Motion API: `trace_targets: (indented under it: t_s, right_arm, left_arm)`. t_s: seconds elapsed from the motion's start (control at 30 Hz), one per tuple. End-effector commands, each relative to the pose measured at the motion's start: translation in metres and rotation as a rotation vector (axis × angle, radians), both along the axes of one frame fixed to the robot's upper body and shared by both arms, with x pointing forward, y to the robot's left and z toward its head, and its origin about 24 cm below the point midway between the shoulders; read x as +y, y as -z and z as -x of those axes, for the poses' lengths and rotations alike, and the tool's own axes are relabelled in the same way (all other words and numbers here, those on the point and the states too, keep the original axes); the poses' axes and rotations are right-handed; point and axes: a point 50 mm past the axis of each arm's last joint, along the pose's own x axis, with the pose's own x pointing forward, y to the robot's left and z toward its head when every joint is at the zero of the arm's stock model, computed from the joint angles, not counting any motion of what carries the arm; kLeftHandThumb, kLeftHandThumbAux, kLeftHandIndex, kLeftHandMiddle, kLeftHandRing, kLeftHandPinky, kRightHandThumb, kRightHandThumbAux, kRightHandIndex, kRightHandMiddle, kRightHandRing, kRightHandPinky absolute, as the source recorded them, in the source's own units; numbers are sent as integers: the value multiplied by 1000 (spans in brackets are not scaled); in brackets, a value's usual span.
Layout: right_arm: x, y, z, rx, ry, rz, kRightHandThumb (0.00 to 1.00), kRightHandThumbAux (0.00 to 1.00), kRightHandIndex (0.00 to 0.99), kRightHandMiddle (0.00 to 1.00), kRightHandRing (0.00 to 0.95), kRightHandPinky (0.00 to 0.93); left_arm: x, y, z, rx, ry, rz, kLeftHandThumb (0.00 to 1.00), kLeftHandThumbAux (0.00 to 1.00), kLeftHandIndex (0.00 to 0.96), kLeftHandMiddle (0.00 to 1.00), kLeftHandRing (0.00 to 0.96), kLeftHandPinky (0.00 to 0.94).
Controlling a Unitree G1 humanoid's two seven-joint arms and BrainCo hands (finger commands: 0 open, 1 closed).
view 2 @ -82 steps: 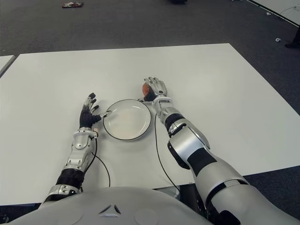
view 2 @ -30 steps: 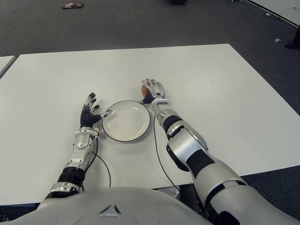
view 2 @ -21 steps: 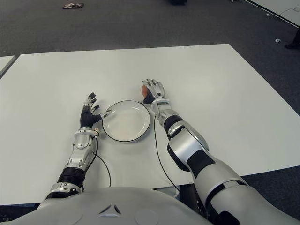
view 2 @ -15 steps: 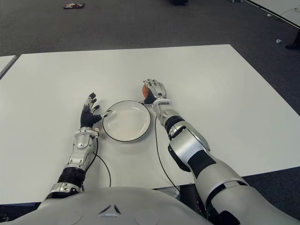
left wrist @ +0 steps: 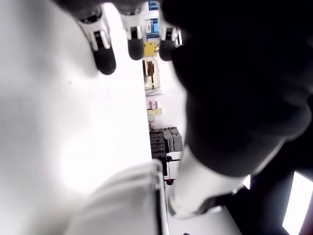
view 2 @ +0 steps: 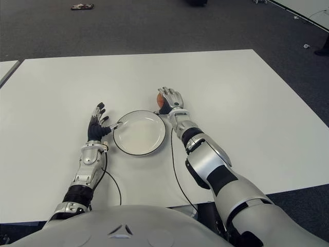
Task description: Put the apples into the plate.
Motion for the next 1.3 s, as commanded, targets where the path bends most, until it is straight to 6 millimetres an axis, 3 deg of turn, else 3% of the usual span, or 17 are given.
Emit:
trace_targets:
  t_s: [0.03,0.17,0.27,0.33,0.47,0.6,0.8,1.3]
  right_arm:
    - [-25,41,30,173,64,77,160,640,71,182,215,303]
    - [-29,41,31,148,71,81,284,668,173,304,329,383]
    - [-31,42,32,132,74,83,456,684,274,381,396,428]
    - [-32,43,33,126,76,82,647,693,347,436,443,458]
    - [-33,45,36,118,79,73,795,688,371,500,550,523]
    - [-33,48,39,114,78,57,898,672,365,507,553,559]
    - [-31,49,40,138,63,55,944,661,370,523,566,602]
    - [-31,49,39,168,60,49,952,656,385,536,571,629]
  left_arm:
    - [0,7,7,44,-2,-2,0,277,0,0,0,29]
    - [0,7,7,43,-1,-6,0,278,0,0,0,31]
    - [0,6,8,44,-3,-9,0,277,0,0,0,32]
    - [0,6,8,44,-4,-9,0,276,0,0,0,34]
    - [0,6,10,45,-8,-8,0,277,0,0,0,34]
    - [0,5,10,47,-9,-7,0,278,0,0,0,32]
    - [0,4,11,49,-10,-8,0,280,0,0,0,29]
    - [0,3,11,64,-11,-5,0,280,0,0,0,28]
